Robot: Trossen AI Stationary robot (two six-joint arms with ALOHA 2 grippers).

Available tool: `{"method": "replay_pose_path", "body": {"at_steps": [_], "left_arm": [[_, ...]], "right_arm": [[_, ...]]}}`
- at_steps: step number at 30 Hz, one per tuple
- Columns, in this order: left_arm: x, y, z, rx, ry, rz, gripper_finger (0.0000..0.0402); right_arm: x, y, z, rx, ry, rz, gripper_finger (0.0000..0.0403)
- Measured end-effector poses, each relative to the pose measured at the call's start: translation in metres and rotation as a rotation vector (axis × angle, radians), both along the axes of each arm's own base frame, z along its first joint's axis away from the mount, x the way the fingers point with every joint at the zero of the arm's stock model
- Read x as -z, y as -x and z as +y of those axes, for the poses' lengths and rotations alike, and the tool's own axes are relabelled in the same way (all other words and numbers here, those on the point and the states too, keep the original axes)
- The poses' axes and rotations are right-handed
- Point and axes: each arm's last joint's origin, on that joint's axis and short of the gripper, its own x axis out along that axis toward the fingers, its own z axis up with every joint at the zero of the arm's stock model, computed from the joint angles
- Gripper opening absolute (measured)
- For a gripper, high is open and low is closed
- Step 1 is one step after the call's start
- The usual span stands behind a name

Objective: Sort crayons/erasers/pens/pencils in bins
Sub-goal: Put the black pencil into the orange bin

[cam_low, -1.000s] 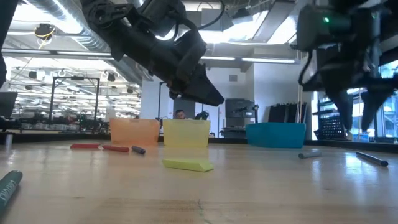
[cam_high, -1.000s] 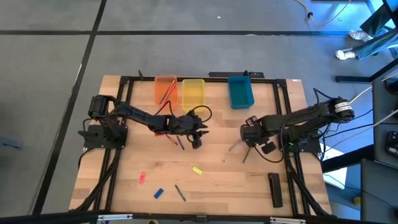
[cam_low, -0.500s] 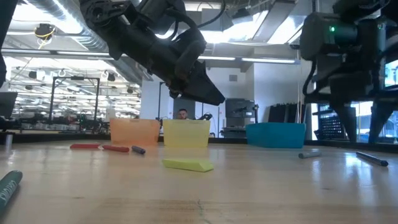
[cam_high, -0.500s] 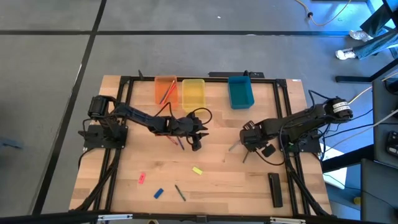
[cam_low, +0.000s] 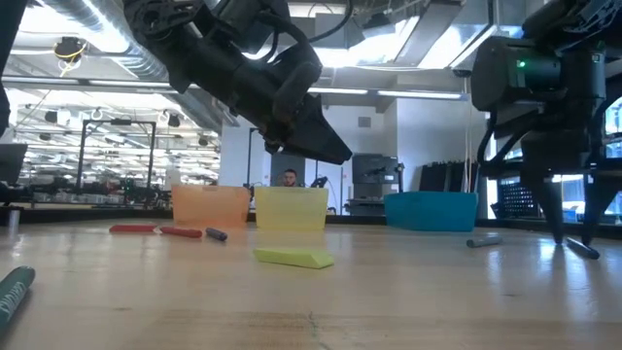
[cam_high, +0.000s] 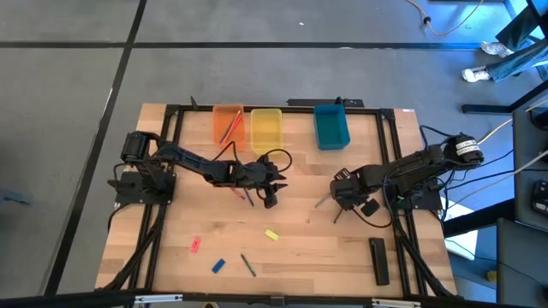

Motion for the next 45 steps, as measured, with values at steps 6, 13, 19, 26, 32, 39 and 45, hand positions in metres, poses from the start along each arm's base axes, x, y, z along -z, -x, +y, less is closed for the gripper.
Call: {"method": "replay_pose_path", "body": {"at_steps": [6,13,19,26,32,39,45], "left_arm": [[-0.004,-0.002,-0.004,0.019,0.013,-0.043,0.0108],[-0.009,-0.004,-0.019,0.097,-0.050,-0.091,0.0108],[-0.009,-0.003,-0.022,0.107,-0.056,-0.090,0.0108],[-0.012,-0.002,-0.022,0.108,-0.059,-0.096,0.0108],[-0.029,0.005,-0.027,0.147,-0.105,-0.102,0.0108],[-0.043,0.020,-0.042,0.145,-0.218,-0.046,0.0109],[-0.055,0.029,-0.049,0.098,-0.259,-0.050,0.0111]], "right_arm": [[0.000,0.000,0.001,0.012,-0.021,0.001,0.0064],[0.000,0.000,0.001,0.107,-0.031,-0.007,0.0024],[-0.017,-0.017,0.005,0.133,-0.068,-0.023,0.0027],[-0.044,-0.046,0.014,0.111,-0.236,-0.195,0.0020],[-0.053,-0.068,0.016,0.131,-0.367,-0.405,0.0010],[-0.052,-0.081,0.010,0.192,-0.476,-0.596,0.0007],[-0.051,-0.082,0.008,0.302,-0.441,-0.630,0.0010]]}}
